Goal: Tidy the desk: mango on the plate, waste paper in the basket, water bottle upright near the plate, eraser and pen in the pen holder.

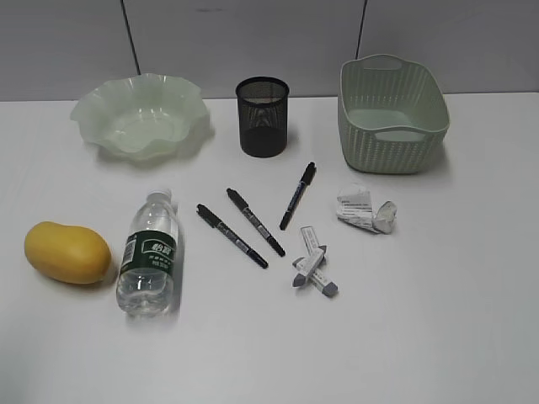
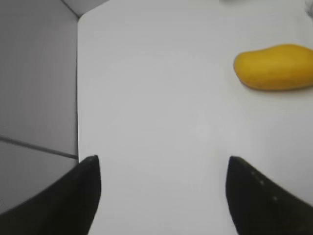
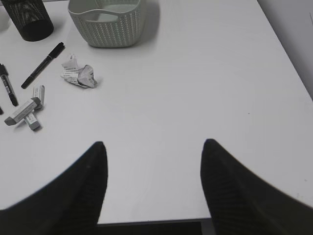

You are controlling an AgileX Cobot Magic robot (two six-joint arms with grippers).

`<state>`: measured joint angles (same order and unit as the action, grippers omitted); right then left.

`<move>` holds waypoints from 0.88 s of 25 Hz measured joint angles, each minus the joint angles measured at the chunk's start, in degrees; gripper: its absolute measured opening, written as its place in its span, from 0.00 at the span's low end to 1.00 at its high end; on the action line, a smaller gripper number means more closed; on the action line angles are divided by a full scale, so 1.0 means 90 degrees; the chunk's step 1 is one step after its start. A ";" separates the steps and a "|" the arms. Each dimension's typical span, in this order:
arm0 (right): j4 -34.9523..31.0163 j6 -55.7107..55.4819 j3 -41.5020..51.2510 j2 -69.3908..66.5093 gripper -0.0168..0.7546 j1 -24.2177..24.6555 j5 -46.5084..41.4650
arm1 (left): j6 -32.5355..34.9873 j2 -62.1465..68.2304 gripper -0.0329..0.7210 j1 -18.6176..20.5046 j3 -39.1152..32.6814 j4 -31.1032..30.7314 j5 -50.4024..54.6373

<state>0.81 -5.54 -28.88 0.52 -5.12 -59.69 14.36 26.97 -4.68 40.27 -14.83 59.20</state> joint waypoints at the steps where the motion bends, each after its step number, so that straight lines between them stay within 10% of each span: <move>1: 0.0000 0.0000 0.0000 0.0000 0.65 0.0000 0.0000 | 0.0319 0.0426 0.84 -0.0039 0.0117 0.0030 -0.0010; 13: 0.0000 0.0000 0.0000 0.0000 0.65 0.0000 0.0000 | 0.4498 0.5479 0.69 -0.0060 0.2554 0.2175 0.0471; 22: -0.0006 0.0000 0.0000 0.0000 0.65 0.0000 0.0000 | 0.7142 0.7101 0.65 -0.0064 0.2771 0.2618 0.0348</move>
<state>0.75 -5.54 -28.88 0.52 -5.12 -59.69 78.64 90.88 -5.26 65.21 8.73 62.34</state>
